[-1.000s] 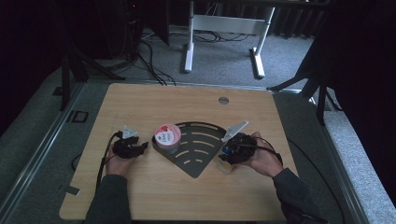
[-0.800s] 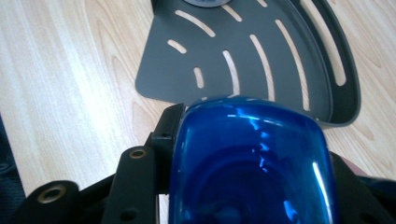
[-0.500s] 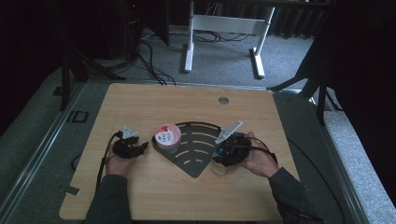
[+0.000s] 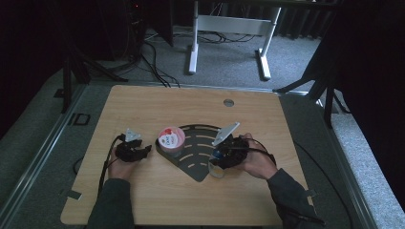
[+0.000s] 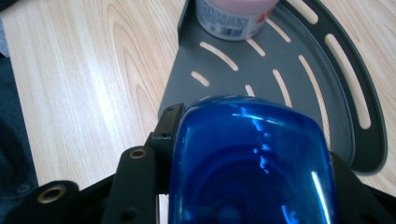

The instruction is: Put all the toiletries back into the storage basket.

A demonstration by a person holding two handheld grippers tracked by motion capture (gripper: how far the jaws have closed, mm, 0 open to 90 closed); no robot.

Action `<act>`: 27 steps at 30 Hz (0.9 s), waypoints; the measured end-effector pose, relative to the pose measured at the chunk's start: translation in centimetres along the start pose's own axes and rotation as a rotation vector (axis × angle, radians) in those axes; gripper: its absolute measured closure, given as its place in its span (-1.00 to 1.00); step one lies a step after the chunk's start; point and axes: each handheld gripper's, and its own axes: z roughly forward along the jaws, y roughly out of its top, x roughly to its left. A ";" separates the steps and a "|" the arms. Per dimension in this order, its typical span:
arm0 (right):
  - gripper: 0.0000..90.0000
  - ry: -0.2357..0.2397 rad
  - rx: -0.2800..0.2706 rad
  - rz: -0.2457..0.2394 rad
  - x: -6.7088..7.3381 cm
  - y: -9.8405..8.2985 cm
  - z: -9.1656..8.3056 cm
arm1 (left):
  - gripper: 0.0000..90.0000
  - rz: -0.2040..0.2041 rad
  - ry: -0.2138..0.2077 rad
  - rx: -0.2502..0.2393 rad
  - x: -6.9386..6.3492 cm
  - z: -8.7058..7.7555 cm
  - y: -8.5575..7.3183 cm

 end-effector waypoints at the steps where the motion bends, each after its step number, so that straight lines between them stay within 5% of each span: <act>1: 0.25 0.003 -0.001 0.001 0.0 0.1 0.0 | 0.09 0.000 0.000 0.000 0.0 0.0 0.0; 27: 0.25 0.004 -0.028 0.000 -1.0 3.4 1.4 | 0.09 0.001 0.000 0.001 0.0 0.0 0.0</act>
